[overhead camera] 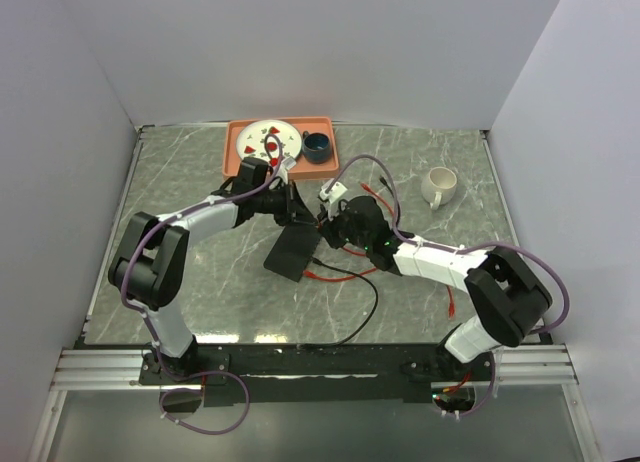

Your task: Insert the plug into the switch port

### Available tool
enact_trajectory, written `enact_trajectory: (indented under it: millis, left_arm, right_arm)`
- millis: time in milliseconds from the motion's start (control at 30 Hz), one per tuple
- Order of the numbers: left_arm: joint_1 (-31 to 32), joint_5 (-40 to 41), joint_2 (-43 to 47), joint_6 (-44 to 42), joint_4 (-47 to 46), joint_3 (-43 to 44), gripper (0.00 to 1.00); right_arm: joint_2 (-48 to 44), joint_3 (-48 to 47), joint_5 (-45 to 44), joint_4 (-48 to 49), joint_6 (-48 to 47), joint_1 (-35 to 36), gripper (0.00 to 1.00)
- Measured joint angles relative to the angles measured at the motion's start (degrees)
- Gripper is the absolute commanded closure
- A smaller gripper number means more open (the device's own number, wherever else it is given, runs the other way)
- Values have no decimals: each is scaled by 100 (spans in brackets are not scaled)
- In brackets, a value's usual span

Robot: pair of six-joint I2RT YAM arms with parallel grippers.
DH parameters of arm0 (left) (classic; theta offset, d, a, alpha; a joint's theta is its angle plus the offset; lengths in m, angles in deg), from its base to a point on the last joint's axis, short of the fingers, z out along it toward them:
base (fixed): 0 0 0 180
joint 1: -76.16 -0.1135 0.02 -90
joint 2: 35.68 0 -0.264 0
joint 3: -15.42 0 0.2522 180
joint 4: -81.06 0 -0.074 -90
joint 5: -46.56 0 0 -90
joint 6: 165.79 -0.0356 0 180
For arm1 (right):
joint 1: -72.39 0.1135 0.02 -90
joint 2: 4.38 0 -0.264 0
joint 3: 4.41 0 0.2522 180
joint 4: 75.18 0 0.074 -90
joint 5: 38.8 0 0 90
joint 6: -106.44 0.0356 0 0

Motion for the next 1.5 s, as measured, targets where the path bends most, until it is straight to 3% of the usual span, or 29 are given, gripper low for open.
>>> enact_trajectory:
  millis: [100, 167, 233, 400, 433, 467, 500, 600, 833, 967, 1200, 1500]
  left_arm:
    - [48, -122, 2, 11, -42, 0, 99]
    - [68, -162, 2, 13, -46, 0, 99]
    - [68, -175, 2, 11, -44, 0, 99]
    - [55, -199, 2, 11, -35, 0, 95]
    - [55, -197, 2, 11, -33, 0, 84]
    - [50, -197, 7, 11, -33, 0, 65]
    - [44, -170, 15, 13, -22, 0, 26]
    - [-42, 37, 136, 55, -46, -76, 1]
    - [-824, 614, 1108, 114, -101, -573, 3]
    - [-1220, 730, 1384, 22, -116, -579, 3]
    - [-1325, 678, 1364, -22, -103, -741, 3]
    - [-1325, 310, 1362, -31, -155, -807, 3]
  right_arm:
    - [55, 0, -2, 17, 57, 0, 70]
    - [83, 0, 26, 26, 76, 0, 80]
    - [92, 0, 48, 24, 90, 0, 100]
    - [92, 0, 63, 42, 109, -4, 100]
    - [92, 0, 68, 42, 103, -4, 100]
    - [92, 0, 70, 42, 103, -4, 100]
    - [92, 0, 74, 48, 98, -4, 100]
    - [66, 31, 192, 57, 79, -4, 100]
    - [-520, 267, 1550, -181, -2, -37, 100]
    - [-1038, 308, 3171, -337, 26, -184, 100]
    - [-1491, 643, 5619, -109, 540, -765, 100]
    - [-1740, 964, 6376, -114, 848, -1191, 100]
